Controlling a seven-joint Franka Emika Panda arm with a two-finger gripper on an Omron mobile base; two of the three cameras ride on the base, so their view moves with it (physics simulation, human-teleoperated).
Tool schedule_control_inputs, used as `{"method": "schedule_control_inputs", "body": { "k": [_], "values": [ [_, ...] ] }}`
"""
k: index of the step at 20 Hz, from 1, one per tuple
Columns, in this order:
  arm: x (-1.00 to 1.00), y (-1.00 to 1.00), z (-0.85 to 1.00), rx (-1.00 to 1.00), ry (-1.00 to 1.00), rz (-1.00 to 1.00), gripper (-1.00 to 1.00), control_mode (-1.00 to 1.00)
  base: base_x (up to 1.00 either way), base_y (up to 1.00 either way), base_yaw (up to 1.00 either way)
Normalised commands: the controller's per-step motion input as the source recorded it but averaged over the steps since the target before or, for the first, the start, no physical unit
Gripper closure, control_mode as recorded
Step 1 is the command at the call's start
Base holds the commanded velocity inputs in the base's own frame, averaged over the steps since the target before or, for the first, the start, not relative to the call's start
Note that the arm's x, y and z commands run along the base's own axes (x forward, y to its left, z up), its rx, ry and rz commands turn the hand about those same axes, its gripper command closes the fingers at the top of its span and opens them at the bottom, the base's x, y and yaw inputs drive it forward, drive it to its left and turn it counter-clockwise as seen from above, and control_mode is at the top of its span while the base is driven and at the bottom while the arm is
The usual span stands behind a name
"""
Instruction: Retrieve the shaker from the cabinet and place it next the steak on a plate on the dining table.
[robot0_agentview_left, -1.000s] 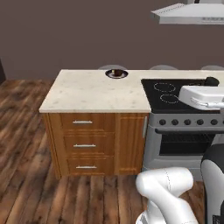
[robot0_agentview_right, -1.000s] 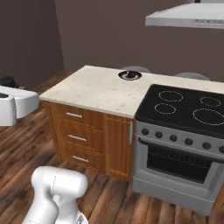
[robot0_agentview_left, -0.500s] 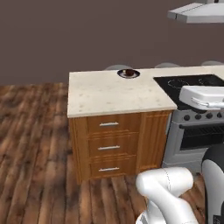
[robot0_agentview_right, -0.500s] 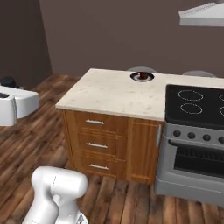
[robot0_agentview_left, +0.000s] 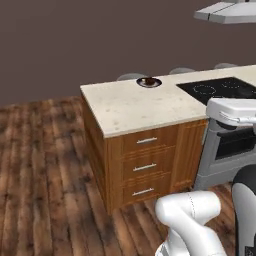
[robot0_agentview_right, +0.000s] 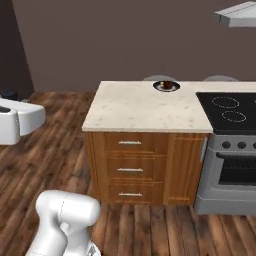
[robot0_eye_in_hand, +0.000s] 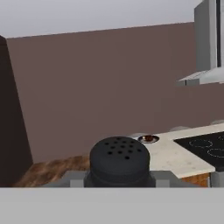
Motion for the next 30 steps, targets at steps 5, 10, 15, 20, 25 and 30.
{"method": "schedule_control_inputs", "body": {
  "k": [5, 10, 15, 20, 25, 30],
  "values": [
    [0.0, 0.0, 0.0, 0.0, 0.0, 0.0, 1.0, 1.0, 0.45, 0.99, -0.51],
    [0.0, 0.0, 0.0, 0.0, 0.0, 0.0, 1.0, 1.0, 0.57, 0.66, -0.78],
    [0.0, 0.0, 0.0, 0.0, 0.0, 0.0, 1.0, 1.0, 0.37, 0.45, -0.88],
    [0.0, 0.0, 0.0, 0.0, 0.0, 0.0, 1.0, 1.0, 0.15, 0.35, -0.89],
    [0.0, 0.0, 0.0, 0.0, 0.0, 0.0, 1.0, 1.0, -0.6, 0.86, -0.52],
    [0.0, 0.0, 0.0, 0.0, 0.0, 0.0, 1.0, 1.0, -1.0, 0.97, -0.34]
  ]
}}
